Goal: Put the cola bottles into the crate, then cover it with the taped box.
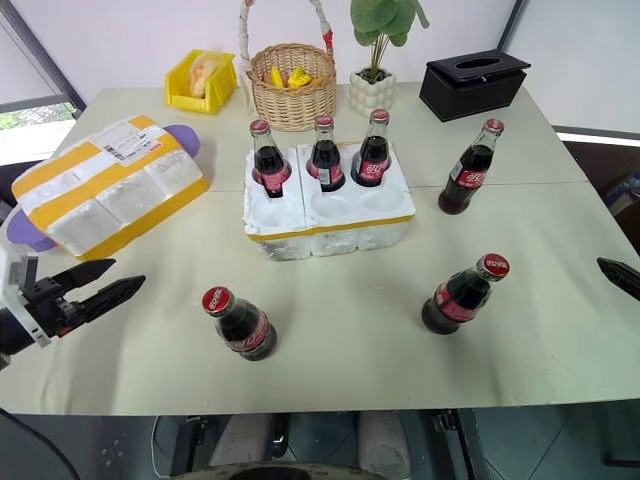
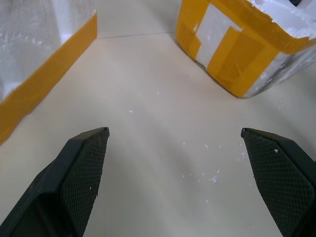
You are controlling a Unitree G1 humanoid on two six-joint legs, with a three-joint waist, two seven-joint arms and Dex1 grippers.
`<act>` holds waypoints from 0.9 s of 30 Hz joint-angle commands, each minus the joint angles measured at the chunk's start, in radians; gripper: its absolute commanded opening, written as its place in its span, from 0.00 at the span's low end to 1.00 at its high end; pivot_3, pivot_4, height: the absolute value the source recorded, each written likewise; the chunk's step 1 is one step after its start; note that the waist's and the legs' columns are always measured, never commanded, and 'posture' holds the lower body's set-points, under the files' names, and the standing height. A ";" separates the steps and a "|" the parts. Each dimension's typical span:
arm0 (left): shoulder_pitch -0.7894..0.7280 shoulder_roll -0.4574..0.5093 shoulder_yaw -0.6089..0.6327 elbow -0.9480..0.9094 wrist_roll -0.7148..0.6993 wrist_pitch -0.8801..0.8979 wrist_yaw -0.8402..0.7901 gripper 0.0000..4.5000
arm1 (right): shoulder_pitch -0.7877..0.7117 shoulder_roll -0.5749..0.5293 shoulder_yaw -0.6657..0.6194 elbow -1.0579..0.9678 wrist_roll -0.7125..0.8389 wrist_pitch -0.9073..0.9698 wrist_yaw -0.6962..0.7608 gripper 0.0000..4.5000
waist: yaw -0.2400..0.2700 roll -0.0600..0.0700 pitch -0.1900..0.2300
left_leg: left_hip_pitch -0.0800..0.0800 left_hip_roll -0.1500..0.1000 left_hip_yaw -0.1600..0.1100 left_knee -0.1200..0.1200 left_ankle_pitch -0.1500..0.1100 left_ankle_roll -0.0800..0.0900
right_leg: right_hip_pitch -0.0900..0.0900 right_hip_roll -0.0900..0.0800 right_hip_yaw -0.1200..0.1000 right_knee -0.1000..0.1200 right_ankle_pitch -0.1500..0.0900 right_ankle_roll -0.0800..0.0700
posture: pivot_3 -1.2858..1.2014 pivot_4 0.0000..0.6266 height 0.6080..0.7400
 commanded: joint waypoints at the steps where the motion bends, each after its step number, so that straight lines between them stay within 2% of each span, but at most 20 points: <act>1: -0.023 0.016 0.003 -0.009 -0.004 -0.004 0.008 1.00 | -0.010 -0.009 -0.019 -0.006 0.006 -0.016 -0.005 1.00 | 0.000 0.000 0.000 | 0.000 0.000 0.000 0.000 0.000 0.000 | 0.000 0.000 0.000 0.000 0.000 0.000 | 0.52 0.24 1.00; 17: -0.097 0.055 -0.044 0.063 0.038 -0.025 -0.008 1.00 | 0.010 0.011 -0.030 -0.036 0.023 0.009 -0.032 1.00 | 0.000 0.000 0.000 | 0.001 0.000 0.000 0.000 0.000 0.000 | 0.001 0.000 0.000 0.001 0.000 0.000 | 0.52 0.24 1.00; 22: -0.152 0.080 -0.062 0.079 0.010 0.005 -0.045 1.00 | 0.000 -0.008 -0.022 -0.036 0.030 0.020 -0.023 1.00 | 0.000 0.000 0.000 | 0.001 0.000 0.000 0.000 0.000 0.000 | 0.001 0.000 0.000 0.001 0.000 0.000 | 0.52 0.24 1.00; 27: -0.185 0.156 -0.096 0.110 -0.001 0.025 -0.165 1.00 | 0.013 -0.038 -0.045 -0.041 0.036 0.040 0.009 1.00 | -0.001 0.000 0.000 | 0.001 0.000 0.000 0.000 0.000 0.000 | 0.001 0.000 0.000 0.002 0.000 0.000 | 0.52 0.24 1.00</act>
